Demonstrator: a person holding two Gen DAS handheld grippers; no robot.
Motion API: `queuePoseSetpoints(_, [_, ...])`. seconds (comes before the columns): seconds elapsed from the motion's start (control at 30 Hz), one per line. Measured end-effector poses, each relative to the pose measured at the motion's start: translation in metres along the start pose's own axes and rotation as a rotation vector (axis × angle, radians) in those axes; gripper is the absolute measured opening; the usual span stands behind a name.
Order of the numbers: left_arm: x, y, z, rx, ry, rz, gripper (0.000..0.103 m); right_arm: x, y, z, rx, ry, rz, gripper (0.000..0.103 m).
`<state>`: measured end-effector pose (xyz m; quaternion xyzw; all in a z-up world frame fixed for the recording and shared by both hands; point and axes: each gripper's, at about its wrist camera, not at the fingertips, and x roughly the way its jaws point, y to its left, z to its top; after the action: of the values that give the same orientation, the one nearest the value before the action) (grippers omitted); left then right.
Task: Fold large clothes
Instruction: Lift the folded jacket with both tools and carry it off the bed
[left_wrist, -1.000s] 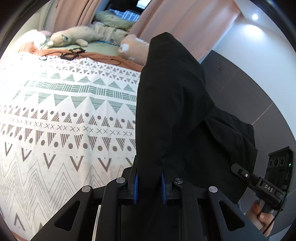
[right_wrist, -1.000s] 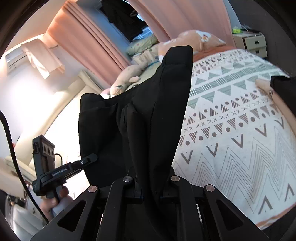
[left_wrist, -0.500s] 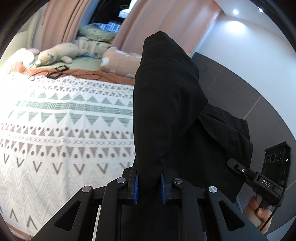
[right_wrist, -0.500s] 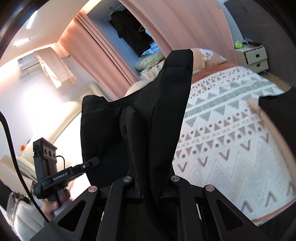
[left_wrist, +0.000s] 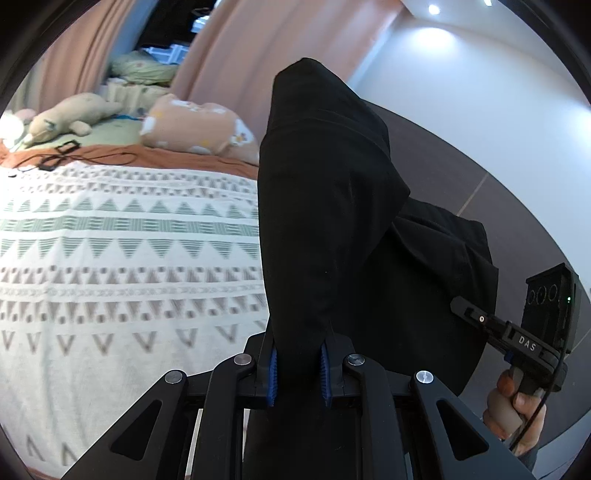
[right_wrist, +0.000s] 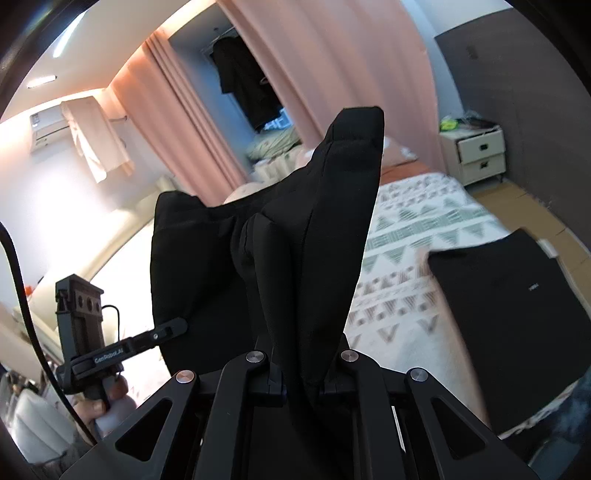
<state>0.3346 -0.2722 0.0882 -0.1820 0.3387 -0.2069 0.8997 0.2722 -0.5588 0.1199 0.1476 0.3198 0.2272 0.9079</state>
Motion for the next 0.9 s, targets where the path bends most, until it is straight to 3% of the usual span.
queuePoseSetpoints(0.53, [0.110, -0.117, 0.017, 0.042, 0.112, -0.133, 0.018, -0.072, -0.110, 0.060, 0.007, -0.009, -0.211, 0.011])
queuePoseSetpoints(0.73, [0.153, -0.151, 0.013, 0.027, 0.185, -0.176, 0.018, -0.080, -0.144, 0.082, 0.000, 0.013, -0.295, 0.011])
queuePoseSetpoints(0.9, [0.190, -0.155, 0.007, -0.001, 0.252, -0.190, 0.018, -0.064, -0.176, 0.100, 0.025, 0.050, -0.330, 0.011])
